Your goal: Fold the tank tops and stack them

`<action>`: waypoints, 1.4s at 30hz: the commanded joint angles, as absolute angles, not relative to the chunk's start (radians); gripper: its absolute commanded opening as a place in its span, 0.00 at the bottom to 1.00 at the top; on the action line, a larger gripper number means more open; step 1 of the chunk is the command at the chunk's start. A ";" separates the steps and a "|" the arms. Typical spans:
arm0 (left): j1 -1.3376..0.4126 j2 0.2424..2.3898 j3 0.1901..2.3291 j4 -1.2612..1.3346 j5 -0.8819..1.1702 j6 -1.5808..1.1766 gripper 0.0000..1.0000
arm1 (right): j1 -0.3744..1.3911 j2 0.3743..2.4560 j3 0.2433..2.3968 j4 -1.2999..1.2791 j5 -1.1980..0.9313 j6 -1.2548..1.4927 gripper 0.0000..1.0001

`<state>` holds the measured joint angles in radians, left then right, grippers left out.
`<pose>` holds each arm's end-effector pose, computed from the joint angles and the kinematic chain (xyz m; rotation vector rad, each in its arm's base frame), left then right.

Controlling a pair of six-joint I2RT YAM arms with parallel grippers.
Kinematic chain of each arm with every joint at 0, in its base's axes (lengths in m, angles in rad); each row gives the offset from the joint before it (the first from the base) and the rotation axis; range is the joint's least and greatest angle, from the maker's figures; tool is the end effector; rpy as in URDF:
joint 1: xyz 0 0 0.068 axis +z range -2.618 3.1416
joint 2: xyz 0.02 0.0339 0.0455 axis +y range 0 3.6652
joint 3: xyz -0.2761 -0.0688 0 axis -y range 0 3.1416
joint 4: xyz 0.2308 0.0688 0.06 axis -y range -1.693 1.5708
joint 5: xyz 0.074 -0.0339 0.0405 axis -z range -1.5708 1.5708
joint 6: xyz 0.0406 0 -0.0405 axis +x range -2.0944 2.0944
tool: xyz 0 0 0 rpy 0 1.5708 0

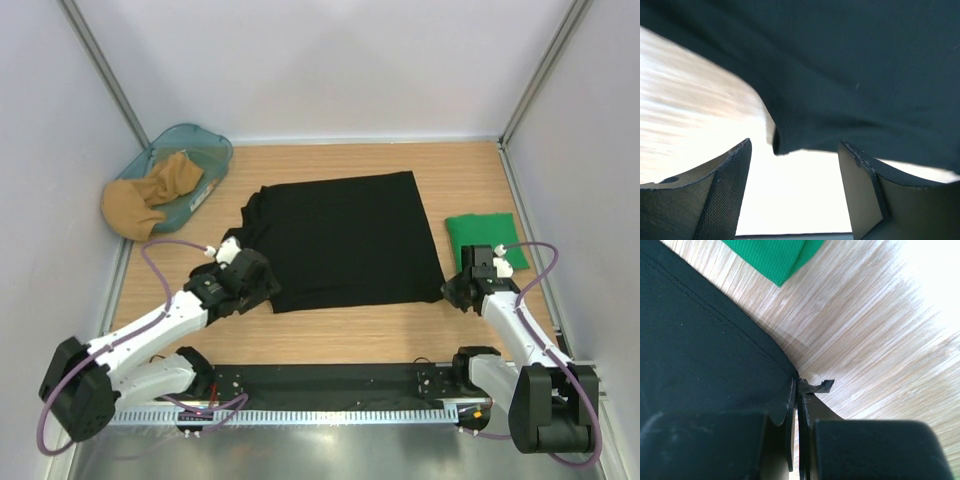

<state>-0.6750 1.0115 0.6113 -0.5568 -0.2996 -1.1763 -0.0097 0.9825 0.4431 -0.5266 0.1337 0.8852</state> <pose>0.1436 -0.0996 0.2207 -0.7390 2.4023 -0.4079 0.1508 -0.0069 0.1761 1.1772 2.3482 0.1279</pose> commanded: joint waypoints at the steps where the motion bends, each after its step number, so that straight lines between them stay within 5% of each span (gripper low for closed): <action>1: -0.761 1.097 0.615 -0.505 -0.354 -1.267 0.70 | -0.014 0.986 0.448 -0.494 0.130 0.882 0.05; 20: -0.827 1.362 0.630 -0.408 -0.377 -1.276 0.38 | -0.014 0.985 0.443 -0.489 0.121 0.874 0.03; 22: -0.825 1.373 0.634 -0.405 -0.370 -1.275 0.28 | -0.014 0.986 0.445 -0.489 0.123 0.874 0.03; 31: -0.833 1.356 0.631 -0.428 -0.330 -1.250 0.50 | -0.014 0.983 0.449 -0.494 0.124 0.870 0.03; 42: -0.834 1.233 0.545 -0.465 -0.382 -1.281 0.33 | -0.014 0.992 0.442 -0.483 0.129 0.861 0.03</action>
